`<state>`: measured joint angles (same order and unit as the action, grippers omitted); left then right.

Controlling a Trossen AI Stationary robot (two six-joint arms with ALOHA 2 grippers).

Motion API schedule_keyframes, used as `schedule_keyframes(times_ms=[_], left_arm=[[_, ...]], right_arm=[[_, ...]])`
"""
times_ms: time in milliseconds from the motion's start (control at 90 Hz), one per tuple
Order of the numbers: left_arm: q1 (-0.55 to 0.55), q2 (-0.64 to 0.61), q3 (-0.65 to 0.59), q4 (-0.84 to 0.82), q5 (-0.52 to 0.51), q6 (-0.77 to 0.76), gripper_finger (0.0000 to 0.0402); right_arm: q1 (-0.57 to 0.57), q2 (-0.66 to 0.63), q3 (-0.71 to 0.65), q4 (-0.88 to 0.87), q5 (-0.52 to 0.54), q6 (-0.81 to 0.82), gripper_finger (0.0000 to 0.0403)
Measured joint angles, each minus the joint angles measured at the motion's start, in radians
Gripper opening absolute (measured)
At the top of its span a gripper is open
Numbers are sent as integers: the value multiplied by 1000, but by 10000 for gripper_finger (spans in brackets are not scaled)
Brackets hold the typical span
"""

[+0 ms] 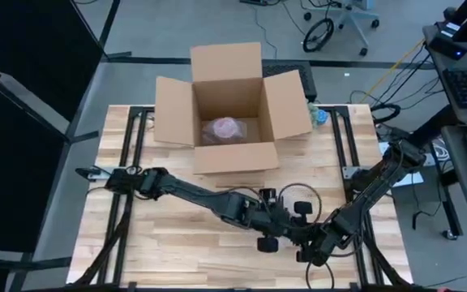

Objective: Wrap mug
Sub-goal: Wrap the pink mug with transparent bubble wrap

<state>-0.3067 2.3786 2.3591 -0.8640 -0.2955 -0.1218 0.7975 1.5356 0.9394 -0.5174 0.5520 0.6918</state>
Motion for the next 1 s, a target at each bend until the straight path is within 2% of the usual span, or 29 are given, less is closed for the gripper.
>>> schedule_keyframes(times_ms=[211, 333, 644, 867, 1000], left_arm=[[33, 32, -9, 0, 83, -2, 134], [41, 74, -10, 57, 146, -3, 134], [57, 129, -4, 75, 166, 15, 134], [61, 148, -4, 82, 190, 17, 133], [57, 149, -6, 89, 187, 35, 134]], right_arm=[[0, 0, 0, -8, 14, 2, 77], [3, 0, -1, -9, 14, -7, 77], [-5, -2, -1, -27, 23, 20, 77], [-5, -4, 26, -58, -28, 50, 94], [22, -4, 121, -121, -117, 68, 111]])
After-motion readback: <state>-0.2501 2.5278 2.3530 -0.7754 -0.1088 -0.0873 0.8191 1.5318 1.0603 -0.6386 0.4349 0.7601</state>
